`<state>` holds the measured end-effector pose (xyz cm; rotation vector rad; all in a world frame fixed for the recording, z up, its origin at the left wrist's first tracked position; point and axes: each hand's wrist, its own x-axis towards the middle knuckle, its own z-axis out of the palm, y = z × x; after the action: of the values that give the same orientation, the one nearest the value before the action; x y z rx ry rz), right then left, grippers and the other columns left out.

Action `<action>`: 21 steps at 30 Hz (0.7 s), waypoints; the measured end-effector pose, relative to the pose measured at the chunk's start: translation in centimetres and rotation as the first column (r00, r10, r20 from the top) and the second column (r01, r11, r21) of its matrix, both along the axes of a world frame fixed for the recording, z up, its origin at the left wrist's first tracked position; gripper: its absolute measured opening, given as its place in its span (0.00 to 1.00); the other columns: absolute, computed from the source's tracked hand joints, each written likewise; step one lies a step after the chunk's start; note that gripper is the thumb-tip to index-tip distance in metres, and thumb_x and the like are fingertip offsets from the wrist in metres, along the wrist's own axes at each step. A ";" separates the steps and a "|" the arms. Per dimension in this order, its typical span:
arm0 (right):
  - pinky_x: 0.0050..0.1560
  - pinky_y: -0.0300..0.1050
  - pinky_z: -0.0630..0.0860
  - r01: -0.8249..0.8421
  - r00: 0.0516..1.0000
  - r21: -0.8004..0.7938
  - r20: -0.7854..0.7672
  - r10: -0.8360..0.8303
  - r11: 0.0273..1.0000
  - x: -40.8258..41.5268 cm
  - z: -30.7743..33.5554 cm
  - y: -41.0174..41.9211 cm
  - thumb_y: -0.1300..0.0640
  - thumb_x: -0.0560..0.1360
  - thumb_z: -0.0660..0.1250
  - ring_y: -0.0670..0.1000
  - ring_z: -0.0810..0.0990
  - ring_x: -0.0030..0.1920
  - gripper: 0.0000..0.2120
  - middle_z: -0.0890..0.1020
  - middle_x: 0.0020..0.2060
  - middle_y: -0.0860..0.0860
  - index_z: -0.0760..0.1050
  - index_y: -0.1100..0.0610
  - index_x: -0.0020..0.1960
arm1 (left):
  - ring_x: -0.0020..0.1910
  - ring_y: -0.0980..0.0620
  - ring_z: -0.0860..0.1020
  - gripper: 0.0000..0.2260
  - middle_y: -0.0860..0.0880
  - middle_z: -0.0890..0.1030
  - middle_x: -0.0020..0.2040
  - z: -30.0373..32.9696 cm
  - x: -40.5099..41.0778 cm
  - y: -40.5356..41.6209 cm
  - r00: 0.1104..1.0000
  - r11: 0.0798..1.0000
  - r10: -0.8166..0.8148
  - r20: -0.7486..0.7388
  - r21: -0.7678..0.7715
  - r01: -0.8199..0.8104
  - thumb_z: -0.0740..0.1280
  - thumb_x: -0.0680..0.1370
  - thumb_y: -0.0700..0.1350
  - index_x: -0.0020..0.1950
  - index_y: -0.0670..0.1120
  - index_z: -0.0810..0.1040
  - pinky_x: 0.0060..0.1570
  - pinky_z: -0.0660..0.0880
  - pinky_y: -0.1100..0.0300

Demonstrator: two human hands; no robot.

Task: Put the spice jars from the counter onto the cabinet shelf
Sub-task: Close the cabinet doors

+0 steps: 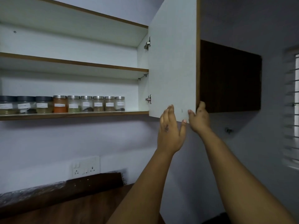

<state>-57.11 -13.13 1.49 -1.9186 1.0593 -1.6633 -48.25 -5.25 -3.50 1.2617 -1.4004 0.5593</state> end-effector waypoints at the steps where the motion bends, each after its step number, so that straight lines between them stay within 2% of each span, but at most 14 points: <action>1: 0.45 0.45 0.72 -0.005 1.000 -0.026 -0.008 0.005 1.000 0.9 -0.3 1.3 0.58 0.81 0.59 0.61 0.78 0.56 0.19 0.78 0.60 0.59 0.60 0.60 0.70 | 0.75 0.51 0.58 0.26 0.47 0.62 0.76 -0.5 0.5 0.6 1.000 1.000 0.006 0.000 -0.018 -0.006 0.57 0.82 0.52 0.77 0.44 0.56 0.71 0.61 0.56; 3: 0.45 0.45 0.73 -0.035 0.999 -0.092 -0.004 0.034 0.995 3.4 -0.9 4.3 0.58 0.81 0.59 0.59 0.79 0.55 0.17 0.78 0.59 0.58 0.62 0.59 0.68 | 0.71 0.52 0.65 0.21 0.47 0.70 0.71 -1.1 2.0 2.0 0.999 0.995 -0.003 -0.032 -0.099 0.000 0.56 0.82 0.50 0.74 0.44 0.64 0.69 0.66 0.58; 6: 0.47 0.45 0.75 -0.124 0.992 -0.223 -0.061 0.114 0.967 7.4 -1.5 8.0 0.55 0.80 0.60 0.59 0.79 0.55 0.18 0.77 0.60 0.58 0.63 0.58 0.68 | 0.64 0.55 0.72 0.18 0.49 0.77 0.63 -0.8 5.3 4.4 0.977 0.976 -0.051 -0.206 -0.216 0.005 0.55 0.82 0.50 0.69 0.45 0.72 0.63 0.71 0.61; 8: 0.47 0.43 0.73 -0.223 0.968 -0.290 -0.181 0.175 0.931 10.3 -1.8 9.5 0.52 0.80 0.60 0.58 0.78 0.58 0.24 0.72 0.65 0.57 0.59 0.56 0.73 | 0.60 0.56 0.75 0.17 0.50 0.78 0.61 0.1 8.1 6.0 0.953 0.961 -0.062 -0.297 -0.275 -0.023 0.57 0.82 0.49 0.67 0.45 0.74 0.59 0.72 0.62; 10: 0.53 0.44 0.74 -0.283 0.943 -0.326 -0.266 0.199 0.902 13.6 -2.0 10.6 0.52 0.81 0.59 0.58 0.75 0.64 0.28 0.65 0.71 0.57 0.53 0.56 0.77 | 0.57 0.61 0.76 0.14 0.51 0.78 0.60 0.9 11.1 7.6 0.950 0.960 -0.029 -0.310 -0.275 -0.060 0.59 0.82 0.46 0.66 0.45 0.75 0.56 0.73 0.68; 11: 0.61 0.47 0.73 -0.285 0.939 -0.347 -0.287 0.188 0.893 15.5 -2.2 11.1 0.52 0.81 0.59 0.58 0.69 0.69 0.30 0.61 0.74 0.57 0.51 0.57 0.78 | 0.55 0.65 0.75 0.14 0.52 0.77 0.60 1.3 12.7 8.3 0.955 0.963 -0.009 -0.297 -0.261 -0.072 0.59 0.82 0.45 0.66 0.45 0.75 0.54 0.72 0.73; 13: 0.77 0.53 0.56 -0.280 0.929 -0.389 -0.341 0.145 0.878 19.2 -2.6 11.9 0.51 0.81 0.59 0.57 0.50 0.78 0.34 0.51 0.78 0.57 0.45 0.59 0.79 | 0.54 0.70 0.74 0.14 0.52 0.76 0.60 1.5 15.6 9.5 0.958 0.967 0.056 -0.283 -0.222 -0.122 0.59 0.83 0.45 0.67 0.45 0.74 0.52 0.68 0.79; 15: 0.78 0.53 0.40 -0.299 0.912 -0.429 -0.392 0.123 0.852 22.3 -3.1 11.8 0.50 0.81 0.57 0.54 0.36 0.78 0.37 0.40 0.79 0.56 0.37 0.59 0.79 | 0.57 0.65 0.74 0.16 0.49 0.76 0.63 1.5 18.2 10.3 0.953 0.964 0.141 -0.270 -0.182 -0.194 0.60 0.82 0.44 0.70 0.45 0.72 0.56 0.70 0.74; 17: 0.77 0.54 0.37 -0.317 0.905 -0.467 -0.410 0.115 0.825 25.2 -3.7 11.3 0.50 0.82 0.52 0.54 0.31 0.77 0.36 0.34 0.77 0.56 0.32 0.59 0.78 | 0.60 0.55 0.76 0.18 0.47 0.75 0.64 1.3 20.6 10.5 0.945 0.952 0.235 -0.226 -0.140 -0.271 0.60 0.82 0.43 0.72 0.45 0.69 0.59 0.72 0.65; 18: 0.77 0.55 0.38 -0.310 0.906 -0.491 -0.411 0.098 0.814 26.7 -3.9 11.0 0.50 0.82 0.50 0.54 0.31 0.76 0.35 0.33 0.77 0.56 0.31 0.59 0.77 | 0.59 0.54 0.76 0.19 0.47 0.75 0.64 1.3 21.8 10.5 0.938 0.945 0.275 -0.211 -0.121 -0.304 0.60 0.82 0.42 0.73 0.46 0.68 0.58 0.72 0.65; 21: 0.77 0.55 0.39 -0.294 0.907 -0.532 -0.418 0.056 0.794 31.8 -4.1 10.7 0.50 0.82 0.50 0.55 0.30 0.76 0.36 0.30 0.75 0.57 0.28 0.60 0.75 | 0.52 0.57 0.74 0.19 0.50 0.71 0.57 1.5 26.0 10.3 0.905 0.925 0.347 -0.247 -0.071 -0.374 0.58 0.82 0.42 0.74 0.48 0.67 0.53 0.70 0.67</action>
<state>-25.35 -2.46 -2.59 -2.7365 0.4570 -1.6672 -22.22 5.10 -1.99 1.4514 -0.9301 0.7106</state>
